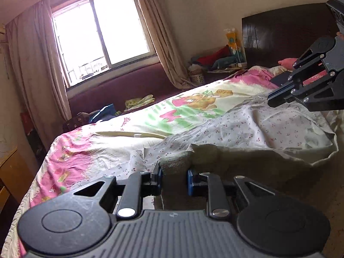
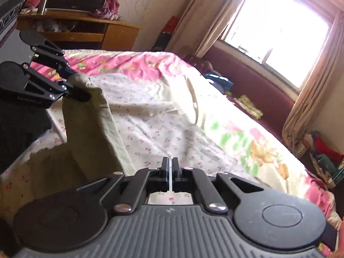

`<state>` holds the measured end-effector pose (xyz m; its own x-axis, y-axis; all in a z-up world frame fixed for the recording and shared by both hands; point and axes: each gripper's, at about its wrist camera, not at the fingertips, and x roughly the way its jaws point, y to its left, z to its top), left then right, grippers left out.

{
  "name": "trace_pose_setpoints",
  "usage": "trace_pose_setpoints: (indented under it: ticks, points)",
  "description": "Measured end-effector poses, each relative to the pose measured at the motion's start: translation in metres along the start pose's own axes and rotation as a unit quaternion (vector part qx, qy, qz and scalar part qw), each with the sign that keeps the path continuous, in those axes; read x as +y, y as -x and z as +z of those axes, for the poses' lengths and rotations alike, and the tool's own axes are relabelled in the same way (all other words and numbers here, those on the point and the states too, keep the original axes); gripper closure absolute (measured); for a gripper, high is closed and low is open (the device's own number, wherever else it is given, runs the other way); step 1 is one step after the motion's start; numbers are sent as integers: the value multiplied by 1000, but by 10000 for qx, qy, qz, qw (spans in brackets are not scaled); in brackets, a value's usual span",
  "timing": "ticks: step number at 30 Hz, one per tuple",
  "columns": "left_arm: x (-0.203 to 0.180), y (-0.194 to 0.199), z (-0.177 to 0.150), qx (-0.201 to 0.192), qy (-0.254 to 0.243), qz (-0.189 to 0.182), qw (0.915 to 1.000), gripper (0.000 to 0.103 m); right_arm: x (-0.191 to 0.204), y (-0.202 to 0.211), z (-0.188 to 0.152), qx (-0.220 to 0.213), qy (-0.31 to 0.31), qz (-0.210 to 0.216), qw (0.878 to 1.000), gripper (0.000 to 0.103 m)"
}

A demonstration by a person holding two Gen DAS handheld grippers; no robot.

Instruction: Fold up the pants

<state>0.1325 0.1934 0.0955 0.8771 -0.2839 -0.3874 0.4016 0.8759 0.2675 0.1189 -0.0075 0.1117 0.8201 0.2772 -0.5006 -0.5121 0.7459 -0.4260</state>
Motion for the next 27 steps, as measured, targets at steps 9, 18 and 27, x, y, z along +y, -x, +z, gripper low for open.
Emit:
trace_pose_setpoints:
  ticks: [9, 18, 27]
  points:
    - [-31, 15, -115, 1385, 127, -324, 9897, 65, 111, -17, -91, 1108, 214, 1515, 9820, 102]
    - [-27, 28, -115, 1159, 371, -261, 9922, 63, 116, -6, -83, 594, 414, 1328, 9885, 87]
    - [-27, 29, -104, 1051, 46, -226, 9942, 62, 160, -30, -79, 193, 1352, 1061, 9849, 85]
